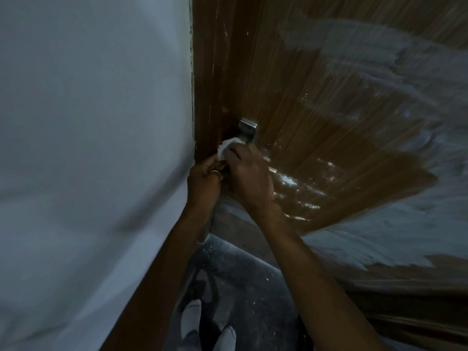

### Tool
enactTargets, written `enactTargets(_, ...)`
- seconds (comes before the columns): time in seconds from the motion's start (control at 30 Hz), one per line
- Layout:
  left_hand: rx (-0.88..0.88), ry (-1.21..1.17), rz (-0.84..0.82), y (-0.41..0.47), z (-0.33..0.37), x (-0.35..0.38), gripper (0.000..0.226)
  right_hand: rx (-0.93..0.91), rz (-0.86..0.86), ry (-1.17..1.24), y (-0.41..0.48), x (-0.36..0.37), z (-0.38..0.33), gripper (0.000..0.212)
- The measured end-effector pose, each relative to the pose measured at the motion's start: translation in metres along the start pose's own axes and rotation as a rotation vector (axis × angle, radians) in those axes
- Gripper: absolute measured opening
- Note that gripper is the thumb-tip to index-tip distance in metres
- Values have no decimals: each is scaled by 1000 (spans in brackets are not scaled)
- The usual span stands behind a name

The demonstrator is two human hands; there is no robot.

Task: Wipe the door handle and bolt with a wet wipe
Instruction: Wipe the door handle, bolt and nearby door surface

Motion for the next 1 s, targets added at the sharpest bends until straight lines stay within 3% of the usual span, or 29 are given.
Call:
enactTargets(0.13, 70, 102, -59, 2, -5, -1, 36, -114, -22, -83, -6, 5, 4, 43)
enactTargets(0.23, 29, 43, -87, 1, -5, 3, 37, -154, -3, -143, -20, -10, 17, 37)
enactTargets(0.5, 47, 59, -154, -2, 1, 15, 38, 78, 21, -124, -59, -46, 51, 37)
enactTargets(0.6, 46, 94, -165, -1, -1, 16, 39, 73, 28, -75, -41, -39, 37, 35)
enactTargets(0.77, -62, -74, -119, -6, 3, 19, 31, 25, -42, -54, -4, -15, 12, 42)
enactTargets(0.93, -118, -36, -115, -1, 5, 24, 41, 123, -16, -84, -22, -31, 25, 41)
enactTargets(1.0, -65, -14, -119, -1, 7, 25, 45, 164, 22, -93, -34, -45, 37, 36)
Point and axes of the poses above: each hand's wrist, its own y-axis towards the middle knuckle, its own x-axis out of the palm, z = x × y, the point moved 5 cm from there along y, towards the middle knuckle, and after that the axes turned 10 degrees about z, right-handed, at the moved point
